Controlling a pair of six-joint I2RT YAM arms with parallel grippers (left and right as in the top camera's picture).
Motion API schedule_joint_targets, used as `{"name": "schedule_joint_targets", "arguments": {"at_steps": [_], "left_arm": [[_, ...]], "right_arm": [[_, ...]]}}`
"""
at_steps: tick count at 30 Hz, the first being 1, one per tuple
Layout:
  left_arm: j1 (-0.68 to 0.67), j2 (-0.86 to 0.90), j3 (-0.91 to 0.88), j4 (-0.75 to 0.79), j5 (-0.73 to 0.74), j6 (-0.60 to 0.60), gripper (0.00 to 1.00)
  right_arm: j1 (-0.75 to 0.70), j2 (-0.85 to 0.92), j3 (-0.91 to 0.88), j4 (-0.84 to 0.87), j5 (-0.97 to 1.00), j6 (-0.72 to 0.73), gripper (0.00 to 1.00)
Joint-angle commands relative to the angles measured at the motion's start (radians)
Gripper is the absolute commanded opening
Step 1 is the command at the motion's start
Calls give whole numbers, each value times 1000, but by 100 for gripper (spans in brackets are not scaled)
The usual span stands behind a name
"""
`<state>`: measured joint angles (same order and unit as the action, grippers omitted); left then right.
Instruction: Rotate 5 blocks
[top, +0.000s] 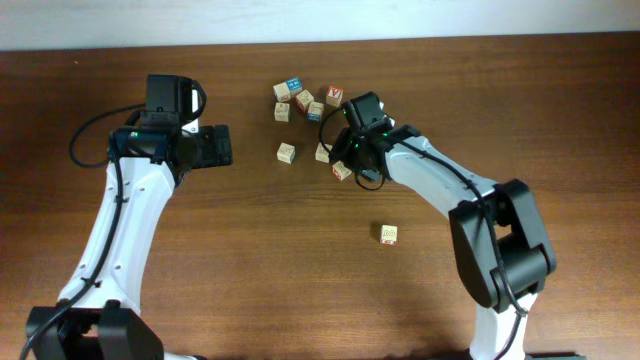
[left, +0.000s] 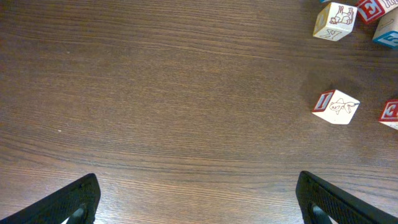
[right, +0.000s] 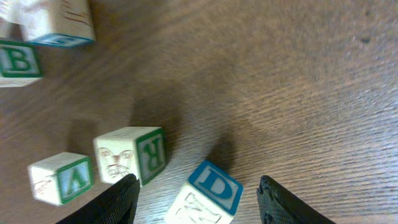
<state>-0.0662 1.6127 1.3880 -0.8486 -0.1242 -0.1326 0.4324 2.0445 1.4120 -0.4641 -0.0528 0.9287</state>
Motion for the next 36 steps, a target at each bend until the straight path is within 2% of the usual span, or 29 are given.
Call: {"name": "schedule_joint_targets", "arguments": {"at_steps": [1,2,5,7,9,11,13,16,21,22,25,27,29,32,34,36], "left_arm": [[3,4,14,2,-4,-13,99],[3,4,14,2,-4,-13,99],[3,4,14,1,-4,-13,99],[3,4,13,1,-4,-13,99],[3,4,14,1,-4,-13,99],[3,4,13,1,-4,-13,99],[3,4,13,1,-4,-13,99],[3,4,14,1,-4,-13,99],[3,4,14,1,-4,-13,99],[3,4,14,1,-4,-13,99],[3,4,14,1,-4,-13,99],[3,4,13,1,-4,-13,99],[3,4,13,1,-4,-13,99],[3,4,13,1,-4,-13,99],[3,4,14,1,-4,-13,99],[3,4,13,1,-4,-13,99]], "right_arm": [[8,36,5,-11,-5,30,55],[8,36,5,-20,-20,7,47],[8,36,5,-69,-43,-70,37],[6,36,22,-125,-49,-146,36],[5,36,78,-199,-48,-362,45],[5,36,119,-267,-48,-451,44],[7,38,118,-292,-52,-450,44],[8,40,117,-292,-71,-440,38],[20,58,111,-273,-32,-311,40],[20,77,111,-282,-18,-294,45],[20,87,116,-289,-22,-298,40],[19,72,135,-313,-22,-352,31],[19,31,179,-373,-22,-399,27],[21,-27,256,-568,-34,-417,27],[35,-27,243,-673,-41,-417,27],[68,-27,177,-689,-40,-404,27]]}}
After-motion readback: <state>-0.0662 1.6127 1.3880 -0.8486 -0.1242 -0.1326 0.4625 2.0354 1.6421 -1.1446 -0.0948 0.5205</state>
